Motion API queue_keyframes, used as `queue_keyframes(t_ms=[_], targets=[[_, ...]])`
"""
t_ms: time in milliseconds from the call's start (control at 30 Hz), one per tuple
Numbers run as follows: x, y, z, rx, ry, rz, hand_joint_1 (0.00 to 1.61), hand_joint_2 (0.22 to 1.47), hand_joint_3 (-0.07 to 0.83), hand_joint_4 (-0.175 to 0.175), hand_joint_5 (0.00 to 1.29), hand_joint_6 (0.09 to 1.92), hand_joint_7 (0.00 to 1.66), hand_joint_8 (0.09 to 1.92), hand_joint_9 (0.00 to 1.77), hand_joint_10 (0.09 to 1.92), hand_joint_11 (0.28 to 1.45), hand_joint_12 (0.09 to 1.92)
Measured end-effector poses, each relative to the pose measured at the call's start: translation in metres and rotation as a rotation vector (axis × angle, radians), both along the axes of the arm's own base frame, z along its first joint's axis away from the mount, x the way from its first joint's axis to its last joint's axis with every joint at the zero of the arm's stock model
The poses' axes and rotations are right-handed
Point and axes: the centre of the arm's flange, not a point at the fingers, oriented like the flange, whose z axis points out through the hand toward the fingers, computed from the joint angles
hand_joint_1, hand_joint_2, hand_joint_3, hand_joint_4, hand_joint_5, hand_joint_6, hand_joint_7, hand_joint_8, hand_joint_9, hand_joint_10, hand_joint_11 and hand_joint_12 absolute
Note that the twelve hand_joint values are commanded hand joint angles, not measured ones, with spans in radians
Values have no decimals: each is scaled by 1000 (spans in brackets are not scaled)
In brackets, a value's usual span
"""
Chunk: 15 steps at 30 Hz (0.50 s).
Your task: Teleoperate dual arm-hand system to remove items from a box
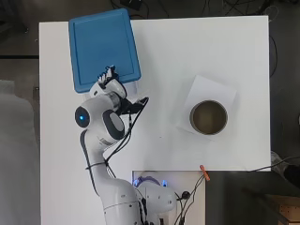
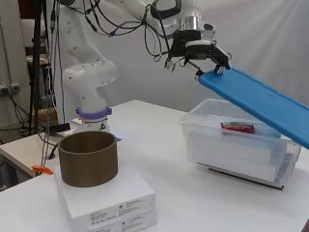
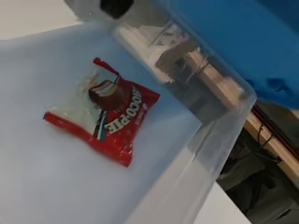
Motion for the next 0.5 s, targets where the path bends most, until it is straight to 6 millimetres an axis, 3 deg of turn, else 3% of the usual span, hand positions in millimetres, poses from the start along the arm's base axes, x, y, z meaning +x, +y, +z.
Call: queue_keyframes(t_ms=[100, 167, 200, 267, 333, 400, 467, 500], targets=[[27, -2, 53, -1, -100, 28, 1336, 1203, 1, -148, 548, 1551, 783, 1236, 996, 1065, 750, 206], [47, -2, 88, -37, -172, 94, 1336, 1196, 0, -125, 583, 1485, 787, 1240, 1007, 1073, 783, 182], [55, -1, 102, -77, -186, 156, 1340, 1190, 4, -128, 605, 1395, 795, 1244, 1006, 1137, 773, 348], [71, 7, 100, -74, -120, 202, 1250, 1205, -5, -120, 664, 1303, 890, 1230, 1076, 972, 704, 863], [87, 23, 102, 26, -68, 187, 1235, 1184, -1, -154, 713, 1227, 983, 1141, 1190, 799, 668, 1173], [101, 55, 109, 140, -57, 195, 1232, 1180, 0, -164, 735, 1182, 995, 1156, 1215, 787, 651, 1252], [110, 92, 90, 153, -3, 273, 1213, 1198, 0, -137, 716, 1218, 955, 1222, 1151, 847, 624, 1223], [109, 124, 73, 135, 42, 349, 1207, 1207, 1, -134, 704, 1230, 934, 1264, 1116, 910, 617, 1204]])
